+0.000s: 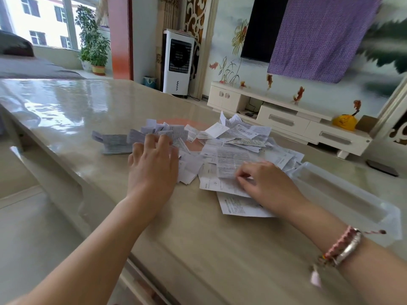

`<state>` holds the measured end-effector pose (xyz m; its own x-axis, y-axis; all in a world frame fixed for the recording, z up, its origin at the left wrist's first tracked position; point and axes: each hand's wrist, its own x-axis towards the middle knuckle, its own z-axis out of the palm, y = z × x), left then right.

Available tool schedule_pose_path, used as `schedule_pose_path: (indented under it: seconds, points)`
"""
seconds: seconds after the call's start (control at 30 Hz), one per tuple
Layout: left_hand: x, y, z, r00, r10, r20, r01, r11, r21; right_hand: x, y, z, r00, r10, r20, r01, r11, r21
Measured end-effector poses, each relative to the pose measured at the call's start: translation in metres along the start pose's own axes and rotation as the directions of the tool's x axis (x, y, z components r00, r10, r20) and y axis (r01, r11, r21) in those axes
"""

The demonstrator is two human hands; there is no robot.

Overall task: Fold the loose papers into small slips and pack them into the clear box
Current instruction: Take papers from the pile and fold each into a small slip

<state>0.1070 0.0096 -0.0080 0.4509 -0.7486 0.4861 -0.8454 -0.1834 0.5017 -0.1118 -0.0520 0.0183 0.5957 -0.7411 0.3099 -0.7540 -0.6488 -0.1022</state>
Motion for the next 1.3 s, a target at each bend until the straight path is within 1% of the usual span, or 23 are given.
schedule_pose_path:
  seconds: [0.13,0.23,0.3,0.4,0.5,0.57,0.63,0.7,0.77,0.83,0.87,0.93,1.0,1.07,1.1,1.17,1.3]
  points:
    - [-0.016,0.010,0.005,0.995,0.096,0.018,-0.096,0.995,-0.019,-0.027,0.003,-0.006,0.999,0.032,0.005,-0.032,0.999,0.041]
    - [-0.026,0.019,0.008,0.980,0.195,0.032,-0.193,0.979,-0.058,-0.044,0.005,-0.005,0.995,0.095,-0.011,-0.093,0.988,0.127]
    - [-0.031,0.023,0.011,0.960,0.276,0.041,-0.273,0.960,-0.070,-0.051,0.007,-0.005,0.994,0.107,-0.028,-0.099,0.975,0.198]
    - [-0.035,0.027,0.014,0.914,0.405,0.035,-0.402,0.913,-0.066,-0.056,0.010,-0.006,0.998,0.065,-0.011,-0.060,0.968,0.243]
    - [-0.038,0.033,0.015,0.863,0.503,0.043,-0.498,0.863,-0.085,-0.059,0.015,-0.006,1.000,0.025,0.014,-0.027,0.977,0.213]
    - [-0.042,0.039,0.014,0.833,0.548,0.074,-0.534,0.832,-0.153,-0.061,0.015,-0.007,1.000,-0.015,0.022,0.011,0.983,0.182]
    - [-0.047,0.043,0.014,0.815,0.559,0.149,-0.518,0.820,-0.242,-0.062,0.014,-0.007,0.999,-0.048,0.013,0.045,0.985,0.169]
    - [-0.048,0.045,0.016,0.801,0.555,0.227,-0.499,0.827,-0.260,-0.063,0.012,-0.010,0.998,-0.056,-0.010,0.057,0.980,0.193]
    - [-0.047,0.043,0.022,0.777,0.578,0.250,-0.526,0.814,-0.246,-0.063,0.012,-0.011,0.999,-0.039,-0.028,0.045,0.967,0.249]
    - [-0.044,0.040,0.025,0.766,0.587,0.264,-0.534,0.808,-0.249,-0.063,0.013,-0.011,1.000,-0.008,-0.020,0.015,0.935,0.354]
    - [-0.044,0.038,0.027,0.778,0.568,0.267,-0.507,0.820,-0.267,-0.063,0.014,-0.011,1.000,0.017,-0.008,-0.012,0.910,0.414]
    - [-0.044,0.039,0.027,0.843,0.476,0.252,-0.385,0.860,-0.335,-0.063,0.017,-0.012,0.996,0.092,0.019,-0.088,0.842,0.532]
    - [-0.045,0.041,0.026,0.894,0.377,0.243,-0.247,0.866,-0.435,-0.060,0.021,-0.013,0.985,0.169,0.044,-0.155,0.733,0.663]
    - [-0.045,0.043,0.025,0.903,0.330,0.276,-0.160,0.854,-0.495,-0.057,0.024,-0.012,0.969,0.244,0.047,-0.197,0.640,0.743]
    - [-0.044,0.045,0.024,0.902,0.319,0.292,-0.139,0.852,-0.504,-0.056,0.026,-0.009,0.960,0.278,0.040,-0.213,0.626,0.750]
    - [-0.044,0.047,0.026,0.907,0.285,0.310,-0.096,0.857,-0.507,-0.054,0.029,-0.002,0.947,0.321,0.034,-0.247,0.652,0.716]
    - [-0.049,0.051,0.029,0.929,0.206,0.306,-0.050,0.892,-0.449,-0.049,0.025,0.013,0.943,0.327,0.054,-0.293,0.746,0.598]
